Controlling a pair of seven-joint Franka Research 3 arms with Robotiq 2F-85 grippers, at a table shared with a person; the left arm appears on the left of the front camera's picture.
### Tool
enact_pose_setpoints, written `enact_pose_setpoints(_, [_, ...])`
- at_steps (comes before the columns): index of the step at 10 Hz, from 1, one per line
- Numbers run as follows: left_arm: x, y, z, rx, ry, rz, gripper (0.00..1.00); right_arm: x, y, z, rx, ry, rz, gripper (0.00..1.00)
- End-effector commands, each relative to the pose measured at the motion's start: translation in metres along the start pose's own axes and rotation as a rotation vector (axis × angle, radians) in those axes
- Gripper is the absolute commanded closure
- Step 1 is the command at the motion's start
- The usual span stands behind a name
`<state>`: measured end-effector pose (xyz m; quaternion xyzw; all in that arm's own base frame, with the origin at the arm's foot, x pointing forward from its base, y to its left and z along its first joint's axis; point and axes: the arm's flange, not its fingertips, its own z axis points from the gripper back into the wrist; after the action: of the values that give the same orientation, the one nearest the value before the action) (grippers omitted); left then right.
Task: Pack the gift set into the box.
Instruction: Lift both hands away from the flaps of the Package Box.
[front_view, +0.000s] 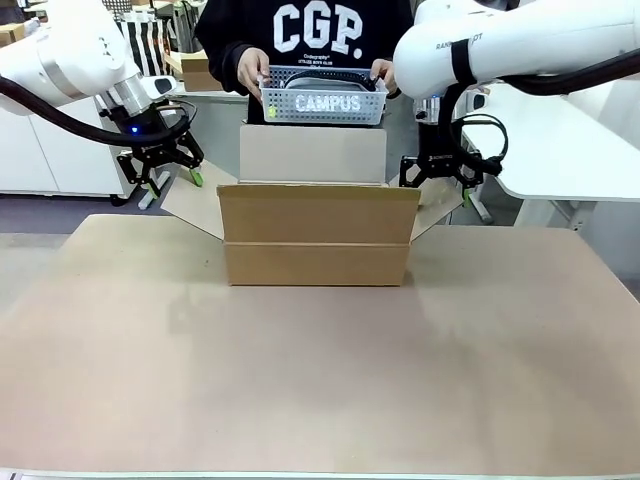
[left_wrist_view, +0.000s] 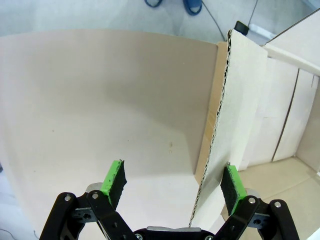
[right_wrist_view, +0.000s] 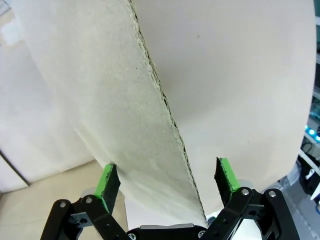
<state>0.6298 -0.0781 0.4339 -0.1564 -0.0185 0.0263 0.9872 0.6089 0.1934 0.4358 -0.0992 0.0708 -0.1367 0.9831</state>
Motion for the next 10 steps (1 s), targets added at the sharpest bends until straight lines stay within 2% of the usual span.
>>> enact_pose_setpoints(1, [-0.0001, 0.0007, 0.0010, 0.017, -0.007, 0.010, 0.00, 0.0011, -0.0030, 0.0030, -0.002, 0.001, 0.013, 0.00])
enact_pose_setpoints(10, [-0.0001, 0.0007, 0.0010, 0.017, -0.007, 0.010, 0.00, 0.0011, -0.0030, 0.0030, -0.002, 0.001, 0.013, 0.00])
